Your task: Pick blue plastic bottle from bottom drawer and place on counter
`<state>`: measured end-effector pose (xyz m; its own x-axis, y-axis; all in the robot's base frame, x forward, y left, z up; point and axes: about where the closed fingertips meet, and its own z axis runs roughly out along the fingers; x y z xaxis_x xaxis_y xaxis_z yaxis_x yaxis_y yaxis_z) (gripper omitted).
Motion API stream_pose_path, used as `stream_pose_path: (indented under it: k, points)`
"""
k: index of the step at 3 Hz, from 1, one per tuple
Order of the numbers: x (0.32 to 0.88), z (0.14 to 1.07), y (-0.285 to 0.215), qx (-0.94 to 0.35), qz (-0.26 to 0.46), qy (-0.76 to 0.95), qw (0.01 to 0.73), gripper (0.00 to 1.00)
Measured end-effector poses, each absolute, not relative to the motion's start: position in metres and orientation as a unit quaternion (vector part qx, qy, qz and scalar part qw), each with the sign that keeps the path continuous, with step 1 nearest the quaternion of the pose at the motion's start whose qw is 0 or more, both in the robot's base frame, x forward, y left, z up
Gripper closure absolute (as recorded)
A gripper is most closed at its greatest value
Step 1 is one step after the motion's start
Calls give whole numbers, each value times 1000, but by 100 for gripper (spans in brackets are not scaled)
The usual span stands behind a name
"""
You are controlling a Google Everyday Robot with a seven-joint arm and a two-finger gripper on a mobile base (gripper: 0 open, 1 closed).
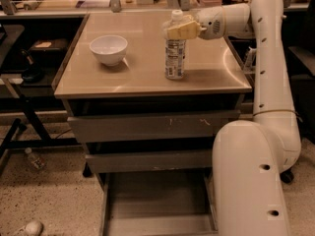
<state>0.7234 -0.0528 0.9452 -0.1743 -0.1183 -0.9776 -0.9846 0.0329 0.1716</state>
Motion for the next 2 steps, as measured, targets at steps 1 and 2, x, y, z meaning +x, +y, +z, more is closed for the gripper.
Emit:
stream_pose_path:
  k: [1,2]
  points:
    - [723,945,-53,-478,505,577,429,81]
    - [723,945,-53,-478,505,577,429,57]
